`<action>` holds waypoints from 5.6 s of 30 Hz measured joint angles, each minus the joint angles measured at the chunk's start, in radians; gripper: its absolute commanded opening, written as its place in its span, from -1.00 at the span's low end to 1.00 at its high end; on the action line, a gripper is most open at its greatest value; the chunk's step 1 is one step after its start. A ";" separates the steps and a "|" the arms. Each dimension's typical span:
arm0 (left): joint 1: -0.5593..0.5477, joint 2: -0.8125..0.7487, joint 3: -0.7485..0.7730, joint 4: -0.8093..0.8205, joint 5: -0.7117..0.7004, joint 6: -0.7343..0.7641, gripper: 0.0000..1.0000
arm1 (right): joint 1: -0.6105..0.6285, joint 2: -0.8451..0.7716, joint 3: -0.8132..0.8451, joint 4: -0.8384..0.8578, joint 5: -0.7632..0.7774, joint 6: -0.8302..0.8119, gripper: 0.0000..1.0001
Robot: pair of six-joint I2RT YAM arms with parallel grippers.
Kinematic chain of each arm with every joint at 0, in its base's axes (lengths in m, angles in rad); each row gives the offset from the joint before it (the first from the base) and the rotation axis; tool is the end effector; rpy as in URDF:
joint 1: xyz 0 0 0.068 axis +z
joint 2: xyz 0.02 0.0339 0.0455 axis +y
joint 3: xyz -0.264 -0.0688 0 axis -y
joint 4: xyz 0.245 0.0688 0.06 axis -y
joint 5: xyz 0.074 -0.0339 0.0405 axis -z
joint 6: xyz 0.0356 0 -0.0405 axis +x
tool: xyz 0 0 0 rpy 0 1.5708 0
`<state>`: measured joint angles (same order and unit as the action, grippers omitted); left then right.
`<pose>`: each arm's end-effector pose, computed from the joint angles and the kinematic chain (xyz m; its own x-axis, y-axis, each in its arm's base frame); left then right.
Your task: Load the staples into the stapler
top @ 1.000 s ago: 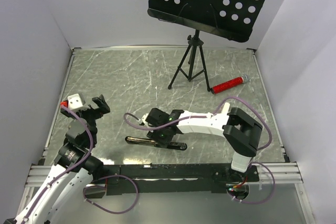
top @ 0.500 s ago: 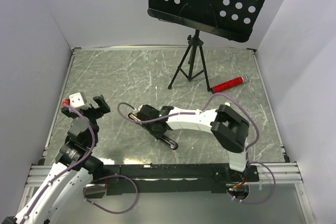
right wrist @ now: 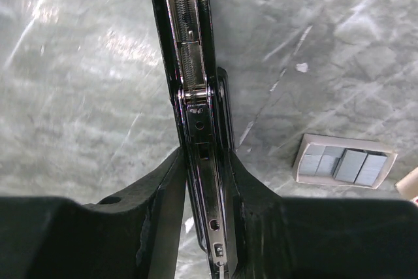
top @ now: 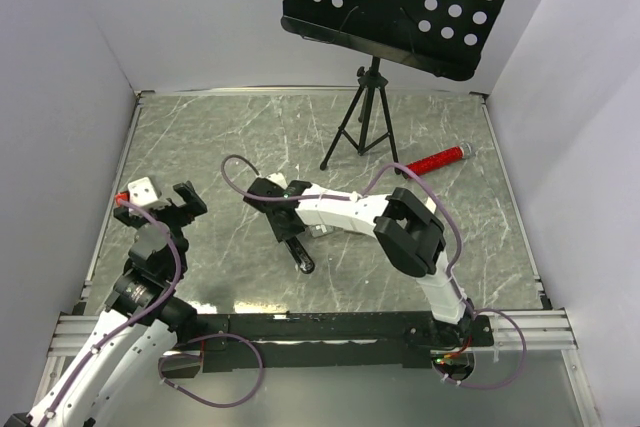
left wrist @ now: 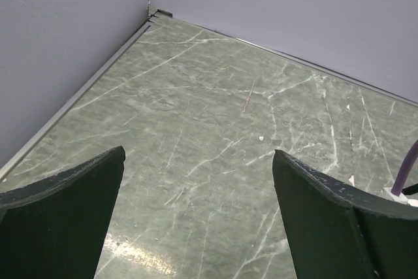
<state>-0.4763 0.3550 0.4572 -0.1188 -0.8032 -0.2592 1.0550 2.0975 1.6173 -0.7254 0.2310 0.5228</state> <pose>0.1084 -0.0271 0.2883 0.0680 -0.2354 -0.9695 -0.3141 0.9173 -0.2447 0.2224 0.3757 0.1803 -0.8018 -0.4288 -0.4162 -0.4687 0.8833 -0.0070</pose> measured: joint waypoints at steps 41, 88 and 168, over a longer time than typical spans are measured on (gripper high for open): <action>-0.003 0.105 0.020 0.265 0.069 0.023 0.99 | -0.210 -0.188 -0.167 -0.064 -0.029 -0.027 -0.27; 0.002 0.100 -0.002 0.301 0.108 0.081 0.99 | -0.163 -0.097 -0.137 -0.070 0.030 -0.042 -0.31; 0.002 0.078 -0.002 0.286 0.153 0.069 0.99 | -0.046 -0.416 -0.480 0.046 -0.171 -0.043 -0.81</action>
<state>-0.4747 0.4332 0.4553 0.1669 -0.6506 -0.1902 1.0088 1.6817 1.1378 -0.6796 0.0605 0.4801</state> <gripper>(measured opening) 0.995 0.191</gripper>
